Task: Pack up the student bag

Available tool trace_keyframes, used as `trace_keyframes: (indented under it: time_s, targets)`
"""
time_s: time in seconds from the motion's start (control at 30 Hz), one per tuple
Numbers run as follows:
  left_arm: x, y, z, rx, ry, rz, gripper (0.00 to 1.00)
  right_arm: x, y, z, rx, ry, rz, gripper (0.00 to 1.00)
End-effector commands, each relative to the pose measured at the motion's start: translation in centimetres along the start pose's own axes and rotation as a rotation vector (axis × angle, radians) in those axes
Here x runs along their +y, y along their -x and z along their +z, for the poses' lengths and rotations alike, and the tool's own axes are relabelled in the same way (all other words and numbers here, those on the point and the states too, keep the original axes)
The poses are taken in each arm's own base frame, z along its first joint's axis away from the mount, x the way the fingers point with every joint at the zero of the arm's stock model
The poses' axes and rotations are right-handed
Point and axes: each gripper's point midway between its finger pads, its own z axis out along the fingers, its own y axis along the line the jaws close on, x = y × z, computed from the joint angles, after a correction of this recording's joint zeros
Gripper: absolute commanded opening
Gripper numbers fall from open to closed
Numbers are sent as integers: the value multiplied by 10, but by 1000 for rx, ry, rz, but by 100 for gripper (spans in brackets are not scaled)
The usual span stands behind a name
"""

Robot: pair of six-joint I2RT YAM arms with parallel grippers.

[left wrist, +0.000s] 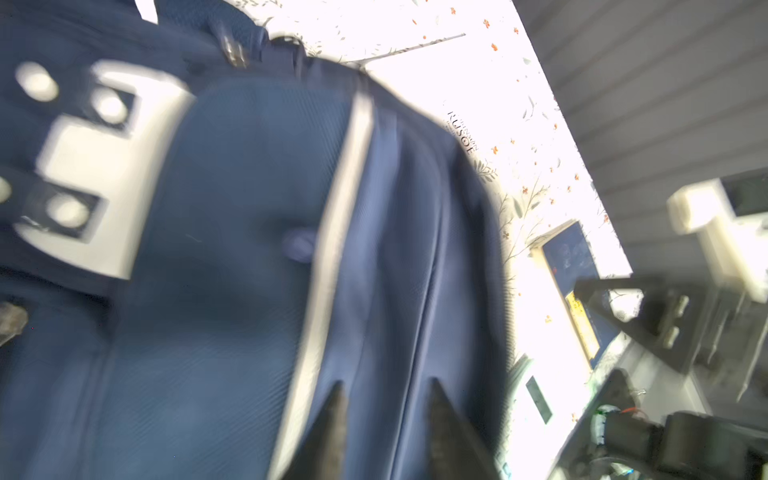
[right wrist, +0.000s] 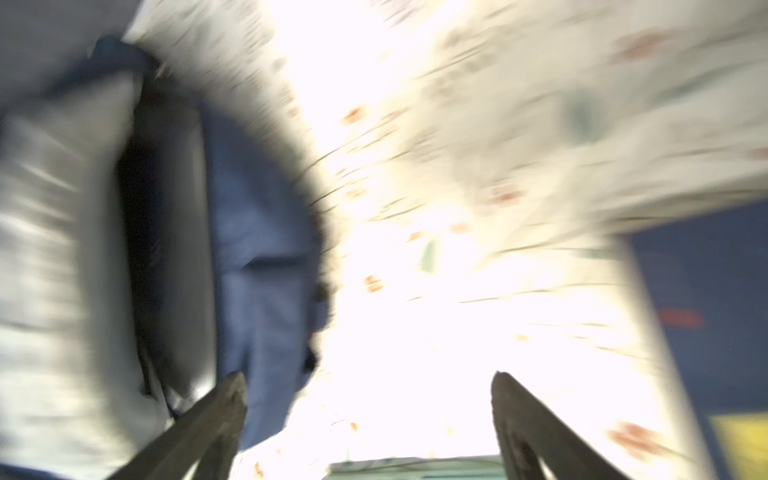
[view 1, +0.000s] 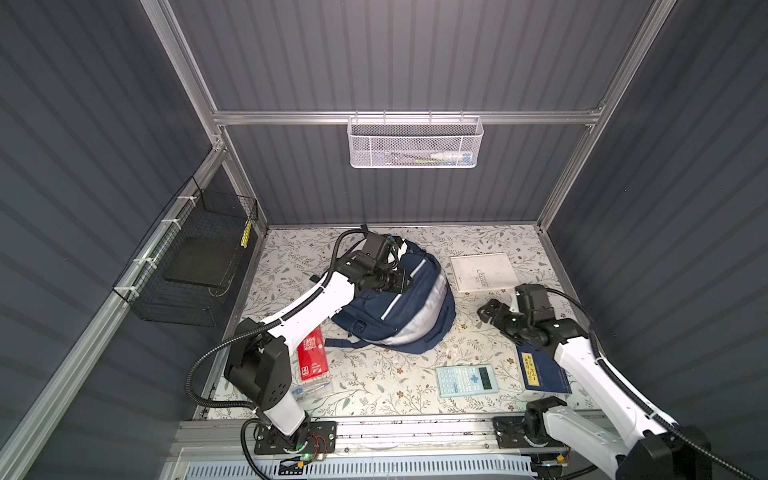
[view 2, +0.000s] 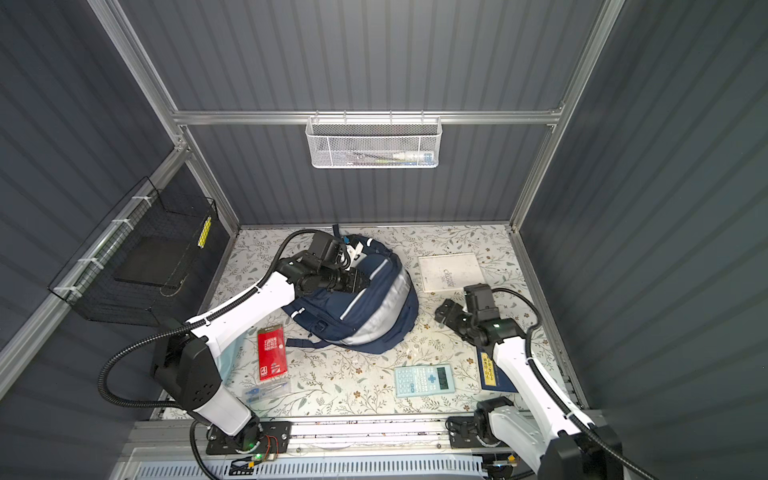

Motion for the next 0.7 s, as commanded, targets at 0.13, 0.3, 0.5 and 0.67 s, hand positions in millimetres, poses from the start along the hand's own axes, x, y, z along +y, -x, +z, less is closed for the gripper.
trace_keyframes:
  time_s: [0.13, 0.3, 0.5, 0.67]
  targets:
    - [-55, -8, 8, -27, -76, 61, 89, -89, 23, -5, 51, -260, 112, 98]
    - [-113, -29, 45, 7, -239, 79, 100, -130, 44, 1, 42, -373, 184, 99]
    - [-163, -47, 79, 41, -347, 104, 100, -159, 59, -1, 23, -422, 285, 99]
    - [-180, -58, 110, 61, -376, 102, 100, -183, 57, 6, 63, -510, 303, 99]
